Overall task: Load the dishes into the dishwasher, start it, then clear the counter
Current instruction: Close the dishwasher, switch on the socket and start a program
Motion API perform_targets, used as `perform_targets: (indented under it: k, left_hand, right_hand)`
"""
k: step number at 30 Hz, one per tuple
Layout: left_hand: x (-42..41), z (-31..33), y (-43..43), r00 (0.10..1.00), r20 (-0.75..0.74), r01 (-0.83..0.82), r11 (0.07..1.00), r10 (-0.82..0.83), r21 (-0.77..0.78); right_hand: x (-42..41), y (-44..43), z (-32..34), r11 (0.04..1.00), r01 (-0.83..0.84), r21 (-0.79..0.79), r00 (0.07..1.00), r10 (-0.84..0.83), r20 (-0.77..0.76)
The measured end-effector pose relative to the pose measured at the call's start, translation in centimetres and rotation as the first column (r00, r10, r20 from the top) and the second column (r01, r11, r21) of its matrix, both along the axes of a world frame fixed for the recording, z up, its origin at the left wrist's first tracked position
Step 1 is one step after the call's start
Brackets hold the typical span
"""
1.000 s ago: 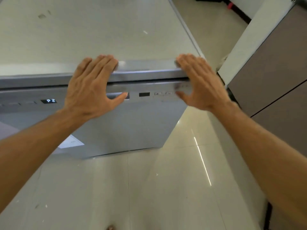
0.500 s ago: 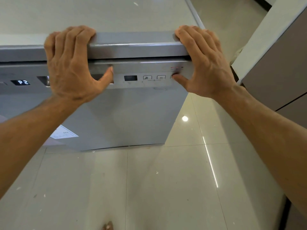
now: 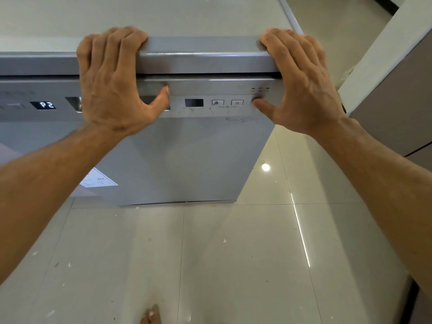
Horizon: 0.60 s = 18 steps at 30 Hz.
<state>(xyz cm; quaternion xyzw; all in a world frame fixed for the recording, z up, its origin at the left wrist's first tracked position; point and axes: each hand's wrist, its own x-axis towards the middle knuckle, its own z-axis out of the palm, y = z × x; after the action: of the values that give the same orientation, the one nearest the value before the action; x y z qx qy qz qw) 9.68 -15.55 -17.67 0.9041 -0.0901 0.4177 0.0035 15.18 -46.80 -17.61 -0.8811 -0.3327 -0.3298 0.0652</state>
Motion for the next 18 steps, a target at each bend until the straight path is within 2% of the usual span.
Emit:
perform_targets:
  k: [18]
  left_hand:
    - [-0.17,0.31,-0.09,0.999,-0.036,-0.018,1.000,0.018,0.024]
  right_hand:
    - [-0.18,0.31,-0.10,1.000,0.020,0.010,0.999,-0.021,0.033]
